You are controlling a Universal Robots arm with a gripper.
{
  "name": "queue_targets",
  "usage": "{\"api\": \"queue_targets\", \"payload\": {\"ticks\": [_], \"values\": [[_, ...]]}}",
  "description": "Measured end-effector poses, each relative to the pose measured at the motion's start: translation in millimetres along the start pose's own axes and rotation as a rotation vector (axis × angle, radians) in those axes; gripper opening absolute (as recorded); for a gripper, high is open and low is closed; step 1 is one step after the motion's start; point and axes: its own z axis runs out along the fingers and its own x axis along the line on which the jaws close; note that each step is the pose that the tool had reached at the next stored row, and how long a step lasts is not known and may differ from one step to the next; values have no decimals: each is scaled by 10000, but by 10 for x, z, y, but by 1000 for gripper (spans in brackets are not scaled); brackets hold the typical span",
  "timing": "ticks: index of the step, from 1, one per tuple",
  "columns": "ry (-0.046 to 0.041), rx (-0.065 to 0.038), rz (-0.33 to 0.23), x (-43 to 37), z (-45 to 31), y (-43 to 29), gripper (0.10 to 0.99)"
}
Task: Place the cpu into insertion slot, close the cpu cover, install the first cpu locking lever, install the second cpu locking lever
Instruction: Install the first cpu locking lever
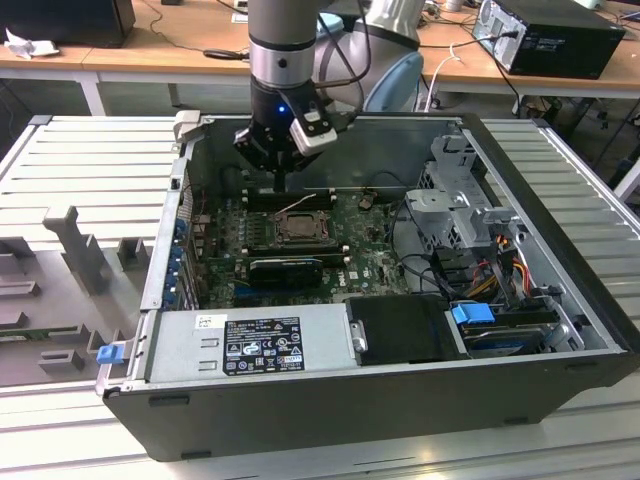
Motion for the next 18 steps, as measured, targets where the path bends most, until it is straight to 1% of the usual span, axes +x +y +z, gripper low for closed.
{"api": "queue_targets", "payload": {"ticks": [1, 6, 9, 10, 11, 12, 13, 14, 15, 18], "values": [[0, 0, -2, -29, 5, 1, 106], [1, 0, -23, -107, 18, 3, 106], [3, 2, -68, -126, 21, 4, 106], [4, -6, -113, -131, 21, 4, 106], [7, -36, -178, -132, 21, 4, 106], [11, -93, -255, -133, 22, 5, 106], [33, -512, -534, -132, 21, 5, 106], [39, -649, -670, -136, 29, 5, 106], [55, -638, -847, -180, 106, 3, 106], [59, -637, -934, -229, 167, 4, 106]]}}
